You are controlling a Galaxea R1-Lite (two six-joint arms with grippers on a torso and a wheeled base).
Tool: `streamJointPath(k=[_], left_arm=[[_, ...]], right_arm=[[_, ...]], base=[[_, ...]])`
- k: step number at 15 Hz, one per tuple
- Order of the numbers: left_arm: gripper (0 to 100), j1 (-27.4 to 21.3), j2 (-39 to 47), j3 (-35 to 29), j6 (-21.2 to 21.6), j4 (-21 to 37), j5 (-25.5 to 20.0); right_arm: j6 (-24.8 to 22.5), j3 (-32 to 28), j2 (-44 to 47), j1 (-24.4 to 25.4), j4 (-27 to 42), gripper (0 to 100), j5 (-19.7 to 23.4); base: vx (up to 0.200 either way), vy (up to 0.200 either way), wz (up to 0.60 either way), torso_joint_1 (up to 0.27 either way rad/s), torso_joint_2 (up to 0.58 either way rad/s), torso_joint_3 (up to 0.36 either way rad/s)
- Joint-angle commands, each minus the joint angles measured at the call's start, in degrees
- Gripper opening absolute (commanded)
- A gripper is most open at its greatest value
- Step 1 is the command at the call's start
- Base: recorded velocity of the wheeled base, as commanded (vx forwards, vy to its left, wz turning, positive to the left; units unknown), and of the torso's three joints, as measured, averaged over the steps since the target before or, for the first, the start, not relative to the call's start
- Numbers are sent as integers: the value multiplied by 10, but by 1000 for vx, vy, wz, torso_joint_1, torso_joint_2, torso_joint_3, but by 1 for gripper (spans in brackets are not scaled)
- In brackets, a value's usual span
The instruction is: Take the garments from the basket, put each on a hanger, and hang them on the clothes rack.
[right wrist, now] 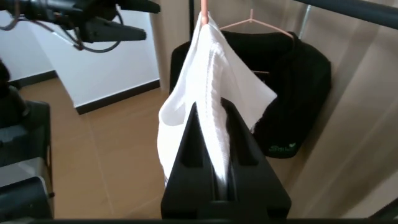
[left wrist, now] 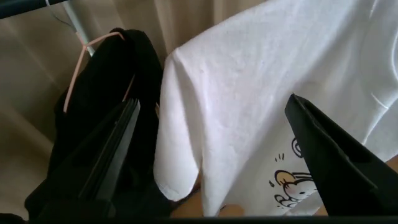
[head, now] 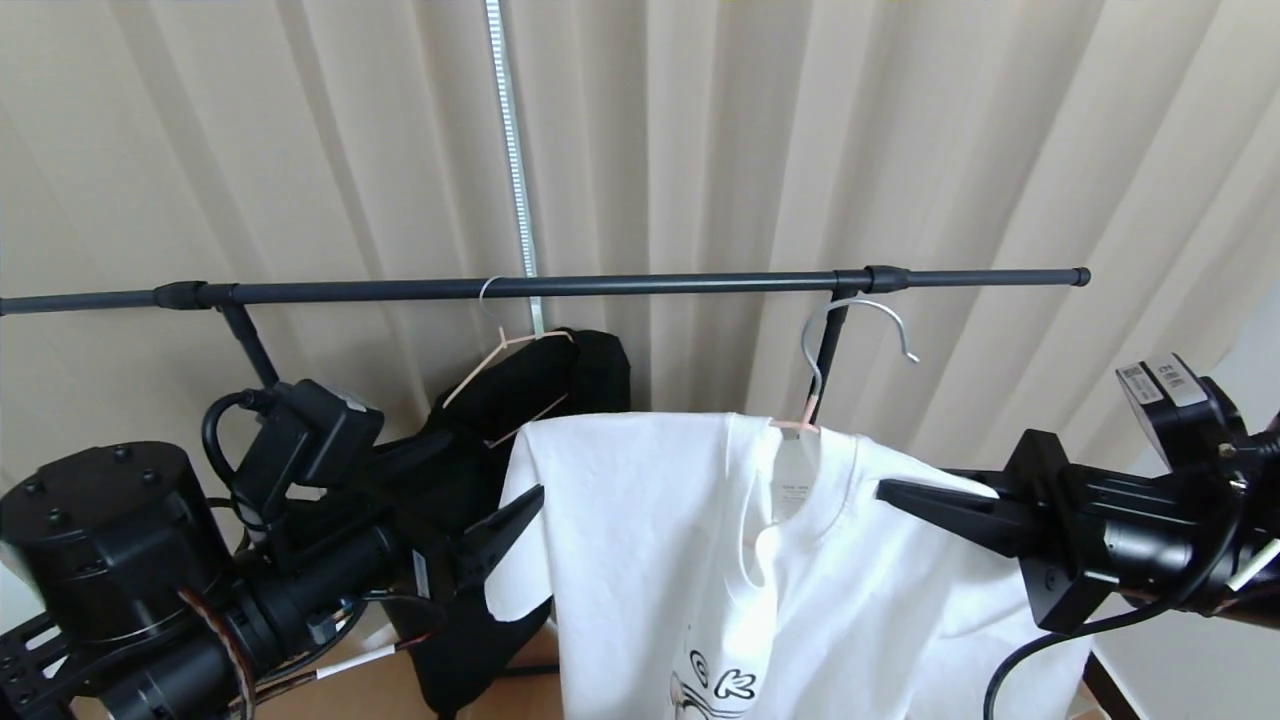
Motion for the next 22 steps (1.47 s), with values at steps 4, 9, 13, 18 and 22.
streamJointPath(k=[4,9,13,18,22], left_arm=[[100,51,27,18,-7,-1,-104],[100,81,46,27,-8,-1,-146],[100,89,82,16,-14,-3,-151],[100,88,117,17,-15,-48,-150],[0,87,115,24,-15,-52,-150]], right_arm=[[-1,11,-24,-41,0,0,61],[0,17,-35,-41,0,0,62],[0,18,-43,-41,0,0,80],[0,18,-44,-41,0,0,80],[0,17,-44,-41,0,0,80]], base=[[0,0,0,0,0,0],[0,0,0,0,0,0],[0,0,0,0,0,0],[0,0,0,0,0,0],[0,0,0,0,0,0]])
